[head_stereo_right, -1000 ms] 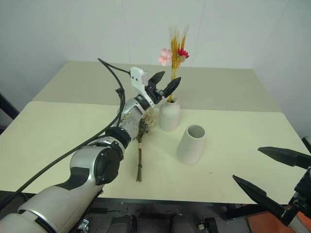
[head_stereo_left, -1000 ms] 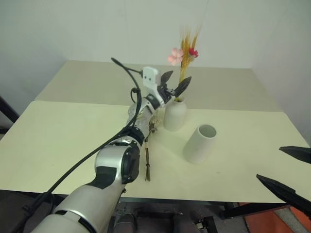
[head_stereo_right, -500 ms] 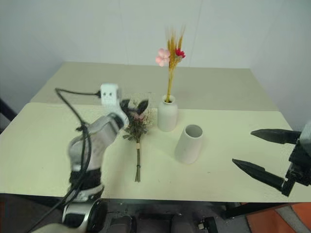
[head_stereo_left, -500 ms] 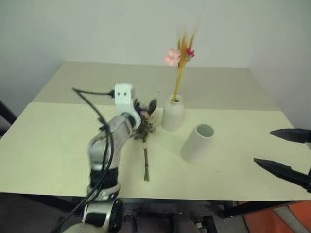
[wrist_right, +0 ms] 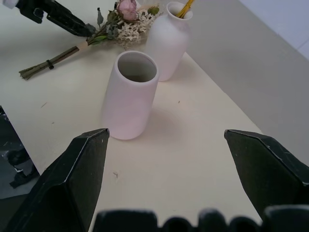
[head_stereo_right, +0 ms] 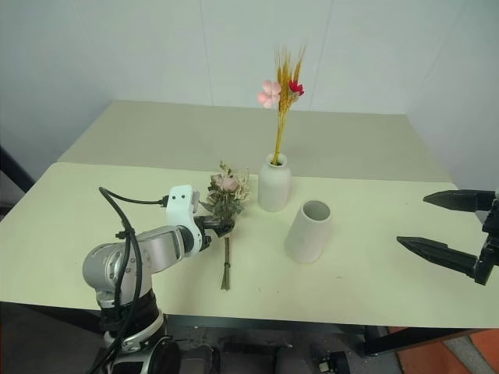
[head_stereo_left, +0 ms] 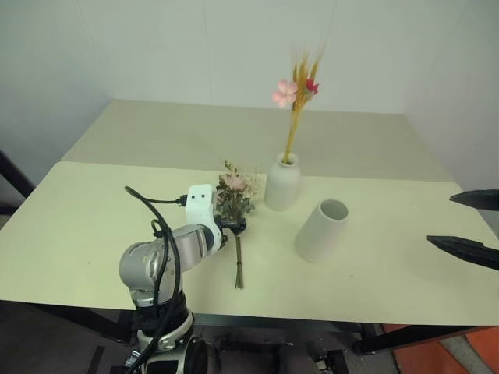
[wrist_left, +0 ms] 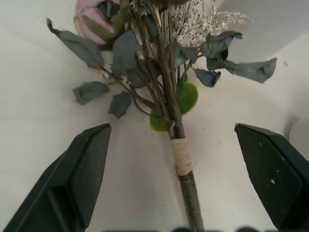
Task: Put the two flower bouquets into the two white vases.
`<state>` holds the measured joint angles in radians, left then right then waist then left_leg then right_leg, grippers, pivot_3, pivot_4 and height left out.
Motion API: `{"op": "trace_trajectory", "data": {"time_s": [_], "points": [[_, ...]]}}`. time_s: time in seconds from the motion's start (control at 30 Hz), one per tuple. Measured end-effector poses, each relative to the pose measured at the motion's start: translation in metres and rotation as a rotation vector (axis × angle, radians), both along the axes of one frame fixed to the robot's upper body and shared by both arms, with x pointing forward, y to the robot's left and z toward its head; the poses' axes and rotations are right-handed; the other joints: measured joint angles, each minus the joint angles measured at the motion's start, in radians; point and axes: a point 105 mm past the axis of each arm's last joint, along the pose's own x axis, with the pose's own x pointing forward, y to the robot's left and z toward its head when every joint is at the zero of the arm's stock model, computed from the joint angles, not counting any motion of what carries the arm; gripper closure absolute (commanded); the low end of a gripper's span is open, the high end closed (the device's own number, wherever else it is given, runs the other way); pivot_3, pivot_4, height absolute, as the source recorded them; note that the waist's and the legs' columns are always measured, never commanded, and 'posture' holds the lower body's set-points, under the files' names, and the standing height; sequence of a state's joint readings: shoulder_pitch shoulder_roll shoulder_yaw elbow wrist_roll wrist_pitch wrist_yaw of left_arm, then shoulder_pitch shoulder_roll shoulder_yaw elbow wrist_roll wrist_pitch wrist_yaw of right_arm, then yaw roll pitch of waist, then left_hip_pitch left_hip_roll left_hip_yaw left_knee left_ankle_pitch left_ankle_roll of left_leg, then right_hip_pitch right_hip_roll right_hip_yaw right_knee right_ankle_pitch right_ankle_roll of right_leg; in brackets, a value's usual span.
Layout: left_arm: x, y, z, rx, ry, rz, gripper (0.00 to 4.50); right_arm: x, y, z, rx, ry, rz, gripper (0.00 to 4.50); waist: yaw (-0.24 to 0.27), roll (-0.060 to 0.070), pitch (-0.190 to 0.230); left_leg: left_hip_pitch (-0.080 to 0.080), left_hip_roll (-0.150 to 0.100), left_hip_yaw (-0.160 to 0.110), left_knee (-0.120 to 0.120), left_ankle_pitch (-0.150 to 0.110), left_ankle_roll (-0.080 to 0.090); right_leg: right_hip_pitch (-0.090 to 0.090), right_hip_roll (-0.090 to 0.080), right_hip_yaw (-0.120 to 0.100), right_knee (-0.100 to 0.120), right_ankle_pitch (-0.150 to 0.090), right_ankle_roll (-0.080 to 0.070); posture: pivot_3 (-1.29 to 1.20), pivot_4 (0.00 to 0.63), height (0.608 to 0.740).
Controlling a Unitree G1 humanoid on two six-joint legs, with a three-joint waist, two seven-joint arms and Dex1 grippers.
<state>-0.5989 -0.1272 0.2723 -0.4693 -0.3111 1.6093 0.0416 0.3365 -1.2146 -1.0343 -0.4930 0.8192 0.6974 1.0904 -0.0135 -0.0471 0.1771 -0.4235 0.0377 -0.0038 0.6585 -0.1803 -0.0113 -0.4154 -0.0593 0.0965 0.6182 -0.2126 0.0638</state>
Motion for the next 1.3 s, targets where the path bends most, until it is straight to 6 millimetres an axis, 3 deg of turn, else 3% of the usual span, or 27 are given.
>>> {"op": "trace_trajectory", "data": {"time_s": [0.17,0.27,0.57,0.67,0.87,1.13,1.23,1.3], "points": [[0.007,0.001,-0.021,0.021,0.115,0.014,0.03,-0.003,-0.003,-0.006,0.014,0.026,-0.029,0.0,-0.004,0.0,0.0,0.0,-0.001,0.0,0.0,0.0,0.0,0.0,0.0,0.001,0.0,0.0,0.0,0.0,0.15,0.74],[0.012,0.001,-0.023,0.002,0.139,-0.002,0.65,-0.007,-0.003,-0.002,0.004,0.011,-0.042,0.0,-0.001,0.003,-0.002,0.002,-0.001,0.0,0.0,0.0,0.0,0.002,-0.001,0.0,-0.001,-0.001,0.001,0.0,0.15,0.74],[0.021,-0.027,-0.024,0.016,0.223,-0.14,3.67,-0.016,-0.008,-0.002,0.009,0.002,-0.091,0.0,-0.002,0.004,-0.002,0.0,-0.003,-0.003,0.0,-0.004,-0.006,0.005,-0.001,0.0,-0.006,-0.001,0.002,0.0,0.15,0.74],[0.022,-0.034,-0.024,0.021,0.244,-0.166,4.4,-0.017,-0.009,-0.003,0.008,0.002,-0.101,0.0,-0.002,0.004,-0.002,0.0,-0.003,-0.003,0.0,-0.004,-0.006,0.005,-0.001,0.0,-0.006,-0.001,0.002,0.0,0.15,0.74],[0.026,-0.028,-0.016,0.002,0.214,-0.13,4.4,-0.018,-0.013,-0.004,0.004,0.002,-0.126,0.0,-0.005,0.003,-0.002,-0.001,-0.003,-0.003,0.0,-0.005,-0.006,0.004,-0.001,0.0,-0.006,-0.001,0.002,0.0,0.15,0.74],[0.039,0.047,0.045,-0.269,-0.312,0.261,4.4,-0.023,-0.018,-0.007,0.01,0.003,-0.15,0.0,0.001,0.003,-0.002,0.001,-0.003,-0.003,-0.001,-0.005,-0.007,0.007,-0.001,0.0,-0.007,-0.001,0.002,0.0,0.15,0.74],[0.035,0.047,0.076,-0.416,-0.544,0.197,4.4,-0.023,-0.019,-0.009,0.014,0.006,-0.157,0.0,0.01,0.002,-0.002,-0.002,-0.004,-0.003,0.001,-0.005,-0.007,0.007,-0.001,0.0,-0.008,-0.001,0.002,0.0,0.15,0.74],[0.03,0.039,0.112,-0.539,-0.725,0.067,4.4,-0.024,-0.021,-0.01,0.016,0.002,-0.169,0.0,0.013,0.001,-0.001,-0.002,-0.004,-0.003,0.001,-0.005,-0.007,0.007,-0.001,0.0,-0.009,-0.001,0.002,0.0,0.15,0.74]]}}
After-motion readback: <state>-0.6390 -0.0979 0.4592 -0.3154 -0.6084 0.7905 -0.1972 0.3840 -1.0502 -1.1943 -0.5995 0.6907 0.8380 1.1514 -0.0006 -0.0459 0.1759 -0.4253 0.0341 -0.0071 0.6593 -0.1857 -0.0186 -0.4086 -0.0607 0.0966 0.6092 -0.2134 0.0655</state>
